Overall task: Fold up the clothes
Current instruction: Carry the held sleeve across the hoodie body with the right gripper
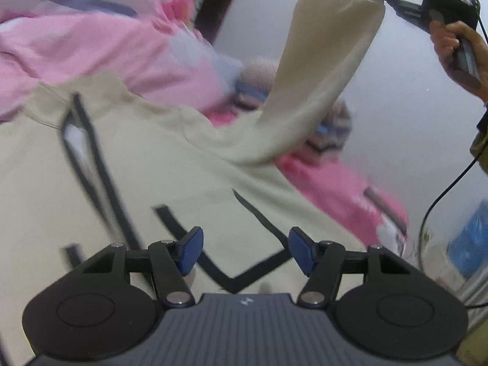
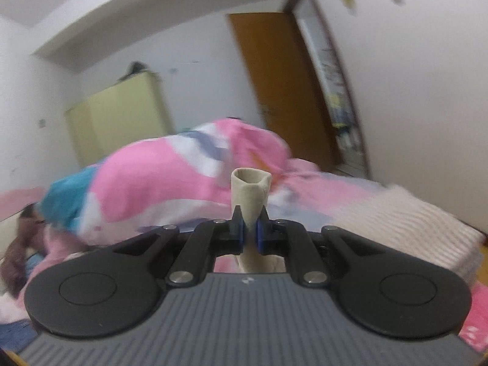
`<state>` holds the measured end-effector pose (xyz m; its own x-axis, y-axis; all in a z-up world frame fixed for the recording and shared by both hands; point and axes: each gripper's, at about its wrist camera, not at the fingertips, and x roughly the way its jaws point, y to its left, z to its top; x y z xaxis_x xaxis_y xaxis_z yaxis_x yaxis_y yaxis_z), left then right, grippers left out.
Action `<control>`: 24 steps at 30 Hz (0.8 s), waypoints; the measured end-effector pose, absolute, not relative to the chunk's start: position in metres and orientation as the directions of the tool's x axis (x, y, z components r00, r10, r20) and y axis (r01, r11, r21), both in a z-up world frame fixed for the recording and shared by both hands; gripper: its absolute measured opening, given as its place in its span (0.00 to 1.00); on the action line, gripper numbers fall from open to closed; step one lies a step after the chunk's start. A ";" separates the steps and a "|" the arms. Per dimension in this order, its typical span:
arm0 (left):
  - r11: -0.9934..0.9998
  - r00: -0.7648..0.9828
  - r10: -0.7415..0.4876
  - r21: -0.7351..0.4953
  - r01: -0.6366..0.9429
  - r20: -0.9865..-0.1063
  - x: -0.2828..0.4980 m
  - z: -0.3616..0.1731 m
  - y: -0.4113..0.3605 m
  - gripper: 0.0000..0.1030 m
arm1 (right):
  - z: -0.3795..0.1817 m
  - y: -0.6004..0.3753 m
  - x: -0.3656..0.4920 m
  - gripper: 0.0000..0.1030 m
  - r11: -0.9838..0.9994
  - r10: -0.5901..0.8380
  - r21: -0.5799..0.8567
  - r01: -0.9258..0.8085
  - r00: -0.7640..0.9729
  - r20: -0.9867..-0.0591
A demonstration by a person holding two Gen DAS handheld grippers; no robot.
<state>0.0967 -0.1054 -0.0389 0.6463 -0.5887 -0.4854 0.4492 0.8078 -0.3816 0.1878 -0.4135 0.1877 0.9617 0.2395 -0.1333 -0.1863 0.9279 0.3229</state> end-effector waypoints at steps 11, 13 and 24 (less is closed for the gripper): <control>0.866 0.742 -0.465 -0.420 0.270 -0.482 0.050 -0.025 0.042 0.62 | 0.120 -0.189 0.196 0.07 0.838 0.524 0.334 -0.430 0.805 -0.278; 0.870 0.736 -0.445 -0.440 0.221 -0.510 0.046 -0.032 0.062 0.62 | 0.084 -0.151 0.202 0.11 0.825 0.550 0.363 -0.433 0.761 -0.343; 0.833 0.712 -0.442 -0.544 0.100 -0.545 0.051 -0.063 0.112 0.62 | -0.034 -0.190 0.172 0.39 0.560 0.727 0.823 -0.091 0.530 -0.436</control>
